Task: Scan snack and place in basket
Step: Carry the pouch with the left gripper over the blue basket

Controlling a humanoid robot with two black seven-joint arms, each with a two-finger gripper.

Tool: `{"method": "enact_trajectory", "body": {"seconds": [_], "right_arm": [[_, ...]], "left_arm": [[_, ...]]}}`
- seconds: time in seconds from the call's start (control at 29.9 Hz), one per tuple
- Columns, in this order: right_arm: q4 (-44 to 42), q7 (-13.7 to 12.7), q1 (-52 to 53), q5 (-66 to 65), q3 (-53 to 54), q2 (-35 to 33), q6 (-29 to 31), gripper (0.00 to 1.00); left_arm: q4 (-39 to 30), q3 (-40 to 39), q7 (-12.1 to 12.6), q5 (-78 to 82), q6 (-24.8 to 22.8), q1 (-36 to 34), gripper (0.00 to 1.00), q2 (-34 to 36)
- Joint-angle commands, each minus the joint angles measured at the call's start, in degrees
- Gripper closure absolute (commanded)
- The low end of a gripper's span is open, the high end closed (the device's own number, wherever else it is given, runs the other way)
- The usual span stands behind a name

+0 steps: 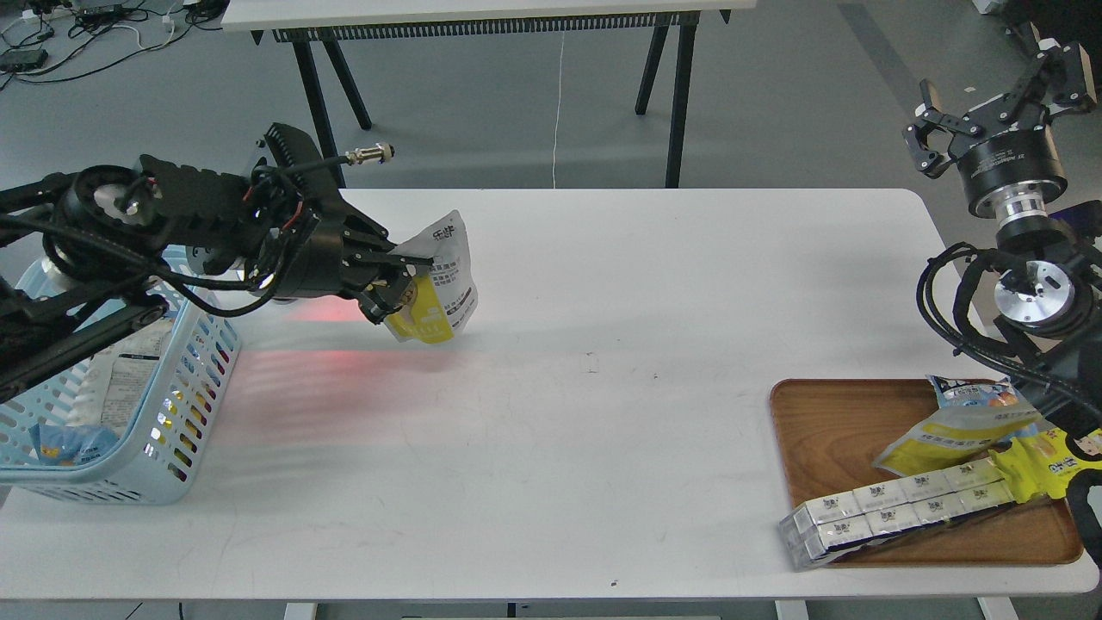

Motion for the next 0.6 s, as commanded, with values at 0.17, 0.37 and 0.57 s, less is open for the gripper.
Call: {"method": "enact_trajectory", "body": {"seconds": [0.17, 0.37, 0.57], "right_arm": [[0.0, 0.0, 0.1, 0.0, 0.0, -0.5, 0.0, 0.00], [0.0, 0.0, 0.0, 0.0, 0.0, -0.8, 0.0, 0.00], [0.0, 0.0, 0.0, 0.0, 0.0, -0.8, 0.0, 0.00]], "left_arm": [[2.9, -0.1, -2.2, 0.0, 0.0, 0.0, 1.00, 1.6], [4.1, 0.1, -2.4, 0.0, -0.1, 0.0, 1.00, 1.9], [4.3, 0.1, -2.4, 0.0, -0.2, 0.0, 1.00, 2.0]]}}
